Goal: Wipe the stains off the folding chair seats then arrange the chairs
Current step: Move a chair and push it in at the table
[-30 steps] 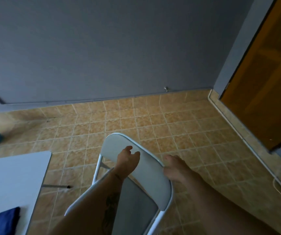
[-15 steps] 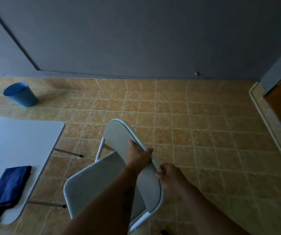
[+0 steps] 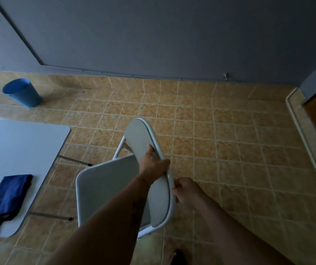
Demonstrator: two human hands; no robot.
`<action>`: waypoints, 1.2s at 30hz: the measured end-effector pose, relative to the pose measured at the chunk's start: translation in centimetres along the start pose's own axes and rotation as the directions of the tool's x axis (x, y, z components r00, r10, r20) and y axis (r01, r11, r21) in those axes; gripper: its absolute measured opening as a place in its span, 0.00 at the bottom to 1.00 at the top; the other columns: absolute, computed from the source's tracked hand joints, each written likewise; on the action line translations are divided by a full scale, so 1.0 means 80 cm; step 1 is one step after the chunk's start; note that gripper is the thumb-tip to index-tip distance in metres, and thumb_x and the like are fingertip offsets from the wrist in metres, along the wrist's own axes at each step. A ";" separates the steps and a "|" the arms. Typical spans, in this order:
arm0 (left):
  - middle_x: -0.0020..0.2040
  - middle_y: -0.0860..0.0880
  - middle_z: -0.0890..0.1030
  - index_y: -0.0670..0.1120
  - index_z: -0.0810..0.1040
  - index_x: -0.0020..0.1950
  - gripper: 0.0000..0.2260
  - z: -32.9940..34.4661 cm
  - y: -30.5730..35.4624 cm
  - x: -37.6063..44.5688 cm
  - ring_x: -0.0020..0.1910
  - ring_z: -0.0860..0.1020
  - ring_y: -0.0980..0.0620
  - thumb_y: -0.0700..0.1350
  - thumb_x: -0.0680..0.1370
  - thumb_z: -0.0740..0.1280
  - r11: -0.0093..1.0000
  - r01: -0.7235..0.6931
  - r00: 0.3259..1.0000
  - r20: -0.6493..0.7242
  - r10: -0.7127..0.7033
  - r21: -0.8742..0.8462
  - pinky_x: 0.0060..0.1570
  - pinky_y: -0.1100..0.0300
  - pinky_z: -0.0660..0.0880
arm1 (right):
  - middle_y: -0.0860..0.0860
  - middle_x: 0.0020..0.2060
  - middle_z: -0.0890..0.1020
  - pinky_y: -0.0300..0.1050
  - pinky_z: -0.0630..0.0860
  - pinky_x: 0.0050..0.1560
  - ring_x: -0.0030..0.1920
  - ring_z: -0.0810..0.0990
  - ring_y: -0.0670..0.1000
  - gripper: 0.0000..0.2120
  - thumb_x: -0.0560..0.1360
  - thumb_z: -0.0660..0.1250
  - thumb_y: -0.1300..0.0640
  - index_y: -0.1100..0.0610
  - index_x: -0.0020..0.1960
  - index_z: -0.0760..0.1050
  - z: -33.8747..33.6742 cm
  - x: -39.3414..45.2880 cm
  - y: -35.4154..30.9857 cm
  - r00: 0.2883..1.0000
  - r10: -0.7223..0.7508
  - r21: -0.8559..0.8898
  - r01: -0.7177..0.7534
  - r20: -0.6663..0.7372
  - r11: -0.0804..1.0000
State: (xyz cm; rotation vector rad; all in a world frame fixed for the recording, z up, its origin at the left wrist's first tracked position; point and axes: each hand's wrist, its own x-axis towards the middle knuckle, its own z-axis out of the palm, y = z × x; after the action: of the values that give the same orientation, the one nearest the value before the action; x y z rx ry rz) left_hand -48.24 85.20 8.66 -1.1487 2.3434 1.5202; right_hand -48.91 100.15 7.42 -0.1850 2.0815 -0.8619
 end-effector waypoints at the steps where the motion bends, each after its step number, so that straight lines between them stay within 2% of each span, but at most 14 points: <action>1: 0.72 0.42 0.69 0.47 0.52 0.80 0.41 -0.001 0.000 0.001 0.65 0.74 0.41 0.48 0.72 0.72 1.000 -0.010 1.000 0.019 0.009 0.008 0.57 0.57 0.74 | 0.52 0.40 0.86 0.56 0.82 0.51 0.43 0.85 0.53 0.07 0.72 0.64 0.58 0.53 0.42 0.82 0.001 0.003 0.003 0.999 0.009 0.037 -0.011 0.034 0.999; 3: 0.74 0.43 0.67 0.47 0.52 0.80 0.41 -0.003 -0.001 0.002 0.67 0.72 0.42 0.48 0.72 0.72 0.998 -0.045 0.997 0.068 0.042 0.040 0.59 0.58 0.72 | 0.53 0.43 0.86 0.53 0.83 0.51 0.45 0.86 0.52 0.11 0.74 0.62 0.65 0.55 0.47 0.83 0.001 0.001 0.002 0.993 0.037 0.087 -0.046 0.109 0.995; 6: 0.75 0.43 0.65 0.47 0.51 0.80 0.42 -0.014 -0.007 0.003 0.71 0.69 0.43 0.51 0.73 0.73 0.981 -0.123 0.980 0.174 0.097 0.150 0.63 0.59 0.68 | 0.52 0.45 0.84 0.40 0.79 0.40 0.43 0.85 0.50 0.15 0.78 0.57 0.69 0.56 0.52 0.79 -0.008 -0.011 -0.007 0.969 0.101 0.059 -0.117 0.226 0.991; 8: 0.75 0.44 0.66 0.50 0.51 0.80 0.43 -0.024 -0.014 0.005 0.71 0.70 0.44 0.55 0.72 0.73 0.966 -0.164 0.961 0.253 0.111 0.199 0.67 0.56 0.68 | 0.56 0.45 0.84 0.42 0.80 0.39 0.43 0.84 0.53 0.12 0.79 0.58 0.69 0.58 0.51 0.79 -0.019 -0.010 -0.009 0.972 0.148 0.067 -0.162 0.182 0.984; 10: 0.74 0.44 0.68 0.53 0.55 0.79 0.42 -0.032 -0.023 0.004 0.68 0.73 0.44 0.57 0.71 0.73 0.964 -0.172 0.952 0.286 0.109 0.204 0.67 0.51 0.71 | 0.58 0.47 0.84 0.49 0.81 0.42 0.46 0.84 0.56 0.11 0.79 0.59 0.65 0.57 0.50 0.80 -0.034 -0.001 -0.009 0.987 0.159 0.056 -0.161 0.034 0.985; 13: 0.72 0.45 0.71 0.53 0.57 0.78 0.44 -0.028 -0.042 -0.014 0.66 0.74 0.46 0.57 0.68 0.76 0.991 -0.096 0.960 0.273 0.065 0.098 0.66 0.50 0.72 | 0.53 0.48 0.83 0.46 0.77 0.41 0.48 0.83 0.53 0.13 0.79 0.60 0.61 0.53 0.59 0.78 -0.052 0.007 -0.023 0.991 0.116 0.015 -0.115 -0.071 0.993; 15: 0.74 0.45 0.67 0.49 0.52 0.79 0.50 -0.015 -0.061 -0.032 0.68 0.71 0.45 0.57 0.66 0.77 0.996 -0.044 0.954 0.301 0.021 0.072 0.67 0.51 0.71 | 0.54 0.50 0.82 0.52 0.80 0.49 0.49 0.82 0.55 0.13 0.78 0.60 0.59 0.55 0.61 0.77 -0.055 0.013 -0.039 0.993 0.078 0.012 -0.077 -0.091 0.997; 17: 0.75 0.46 0.63 0.48 0.47 0.80 0.56 0.001 -0.080 -0.046 0.69 0.68 0.46 0.57 0.63 0.78 0.995 -0.019 0.952 0.305 -0.012 0.098 0.66 0.52 0.71 | 0.58 0.51 0.82 0.58 0.79 0.55 0.51 0.82 0.59 0.14 0.78 0.61 0.57 0.59 0.61 0.76 -0.049 0.019 -0.056 0.992 0.054 0.018 -0.053 -0.114 0.998; 19: 0.72 0.47 0.67 0.48 0.47 0.80 0.56 0.012 -0.090 -0.052 0.66 0.71 0.47 0.59 0.62 0.77 0.989 -0.038 0.962 0.273 -0.002 0.143 0.62 0.53 0.74 | 0.59 0.50 0.83 0.57 0.80 0.52 0.50 0.83 0.60 0.14 0.77 0.61 0.55 0.57 0.59 0.77 -0.036 0.026 -0.071 0.994 0.024 0.031 -0.021 -0.110 0.999; 22: 0.63 0.48 0.76 0.51 0.58 0.76 0.45 0.013 -0.094 -0.049 0.56 0.77 0.50 0.57 0.63 0.74 0.981 -0.102 0.962 0.268 0.054 0.167 0.51 0.58 0.77 | 0.56 0.49 0.82 0.51 0.82 0.41 0.47 0.82 0.58 0.13 0.77 0.61 0.56 0.56 0.60 0.76 -0.013 0.037 -0.085 0.995 0.016 0.066 -0.010 -0.099 0.998; 25: 0.59 0.50 0.79 0.53 0.64 0.73 0.40 0.005 -0.094 -0.046 0.53 0.78 0.51 0.56 0.63 0.74 0.974 -0.124 0.956 0.287 0.066 0.190 0.48 0.60 0.76 | 0.58 0.55 0.80 0.42 0.74 0.32 0.49 0.80 0.59 0.16 0.77 0.61 0.58 0.57 0.64 0.73 0.004 0.044 -0.091 0.984 0.031 0.048 -0.023 -0.174 0.999; 32: 0.64 0.48 0.77 0.53 0.60 0.77 0.45 -0.035 -0.116 -0.039 0.58 0.77 0.48 0.57 0.64 0.76 0.967 -0.125 0.954 0.295 0.055 0.223 0.54 0.59 0.74 | 0.59 0.60 0.79 0.37 0.66 0.27 0.47 0.76 0.57 0.16 0.78 0.61 0.61 0.57 0.65 0.72 0.039 0.055 -0.109 0.975 -0.009 -0.021 0.005 -0.220 1.000; 34: 0.66 0.48 0.76 0.52 0.58 0.78 0.46 -0.052 -0.124 -0.037 0.60 0.77 0.47 0.56 0.64 0.76 0.965 -0.113 0.956 0.289 0.041 0.235 0.55 0.59 0.73 | 0.59 0.60 0.79 0.40 0.72 0.30 0.51 0.78 0.60 0.16 0.78 0.61 0.61 0.57 0.65 0.72 0.055 0.057 -0.120 0.973 -0.006 -0.020 0.001 -0.232 1.000; 36: 0.66 0.47 0.76 0.53 0.58 0.78 0.46 -0.071 -0.134 -0.032 0.61 0.77 0.47 0.56 0.64 0.76 0.964 -0.108 0.960 0.278 0.038 0.241 0.56 0.58 0.74 | 0.60 0.59 0.79 0.48 0.81 0.34 0.53 0.80 0.63 0.16 0.76 0.61 0.60 0.56 0.63 0.73 0.073 0.062 -0.132 0.970 -0.002 -0.002 0.001 -0.242 1.000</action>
State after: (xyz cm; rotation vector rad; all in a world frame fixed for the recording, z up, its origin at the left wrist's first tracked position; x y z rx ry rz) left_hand -37.84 79.66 4.84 -0.7490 2.3274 1.2556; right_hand -49.39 87.19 8.54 -0.0850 2.3084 -0.9216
